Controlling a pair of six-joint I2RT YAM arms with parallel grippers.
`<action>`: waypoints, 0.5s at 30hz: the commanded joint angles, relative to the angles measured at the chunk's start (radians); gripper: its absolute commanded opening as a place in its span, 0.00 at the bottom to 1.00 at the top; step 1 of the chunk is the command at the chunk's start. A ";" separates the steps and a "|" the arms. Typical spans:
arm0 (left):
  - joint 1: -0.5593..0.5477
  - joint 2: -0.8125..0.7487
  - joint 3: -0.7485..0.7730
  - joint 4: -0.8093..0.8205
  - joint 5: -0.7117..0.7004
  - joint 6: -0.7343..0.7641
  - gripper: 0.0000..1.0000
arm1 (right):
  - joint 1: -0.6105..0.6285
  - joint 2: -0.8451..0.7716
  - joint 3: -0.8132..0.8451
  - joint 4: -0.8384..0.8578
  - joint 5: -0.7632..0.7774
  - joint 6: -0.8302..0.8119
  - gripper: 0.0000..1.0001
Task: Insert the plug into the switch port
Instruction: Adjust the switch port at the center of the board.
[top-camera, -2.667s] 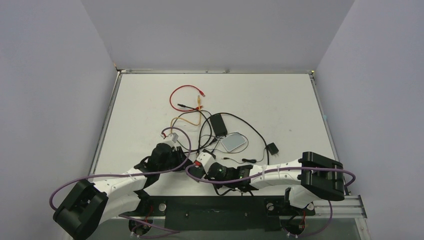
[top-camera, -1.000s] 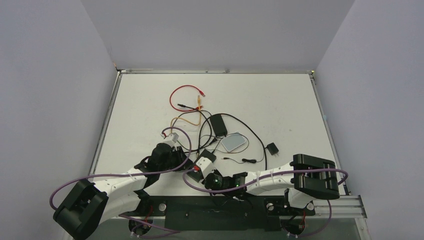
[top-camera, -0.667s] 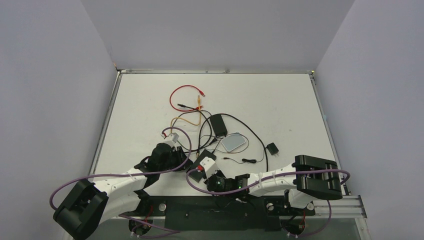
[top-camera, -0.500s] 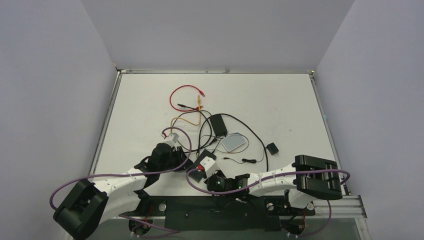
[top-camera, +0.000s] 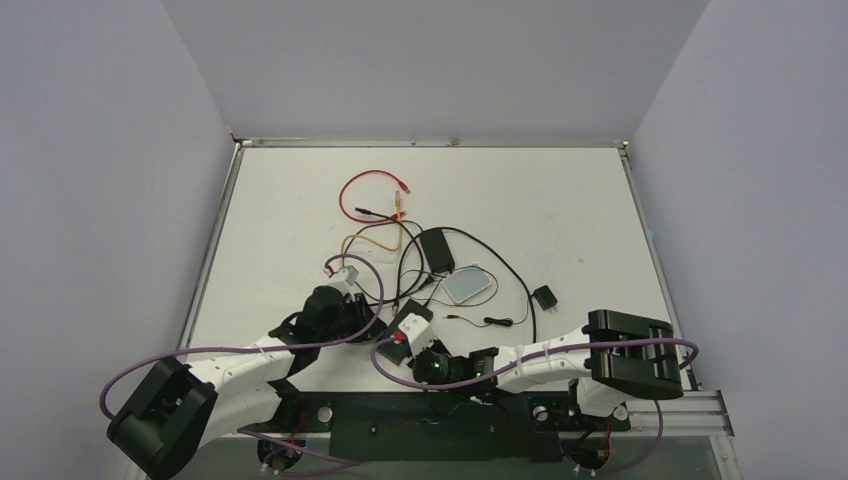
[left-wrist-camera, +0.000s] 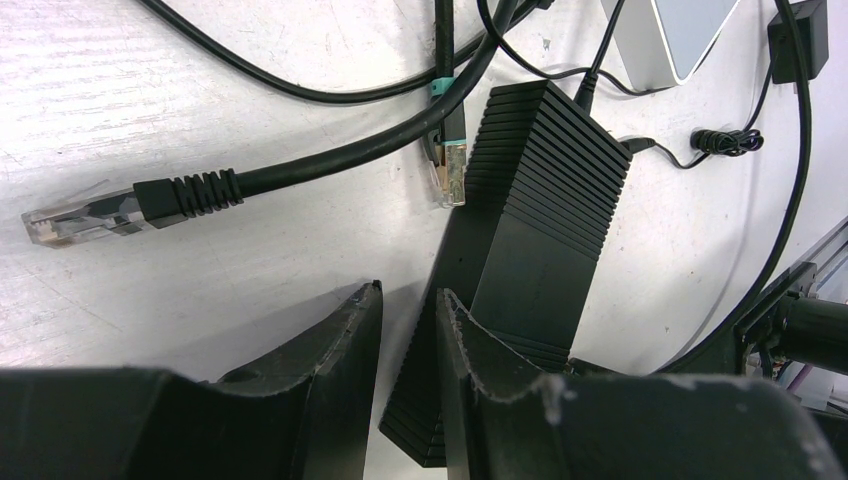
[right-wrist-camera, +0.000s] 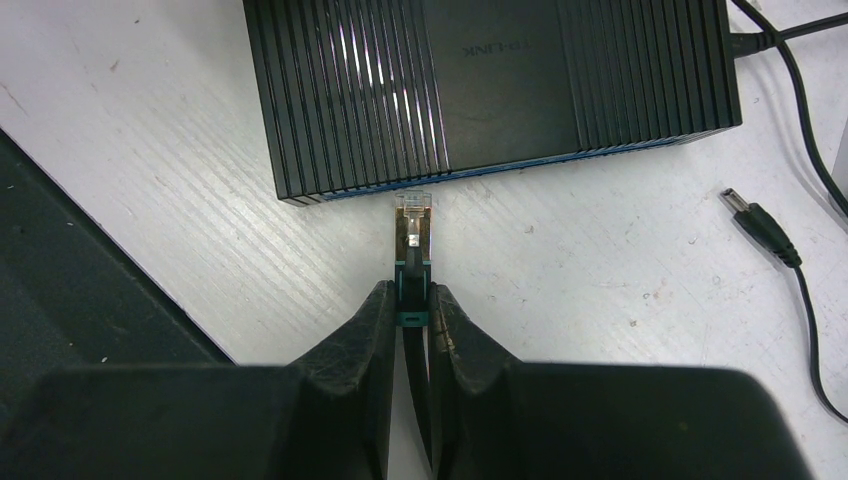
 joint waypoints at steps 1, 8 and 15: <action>-0.001 0.008 0.018 0.013 0.018 0.020 0.25 | 0.008 0.007 0.030 0.035 -0.002 -0.007 0.00; -0.001 0.015 0.015 0.018 0.017 0.020 0.25 | 0.009 0.022 0.039 0.042 -0.013 -0.014 0.00; 0.000 0.011 0.014 0.019 0.022 0.021 0.25 | 0.009 0.030 0.046 0.048 -0.014 -0.014 0.00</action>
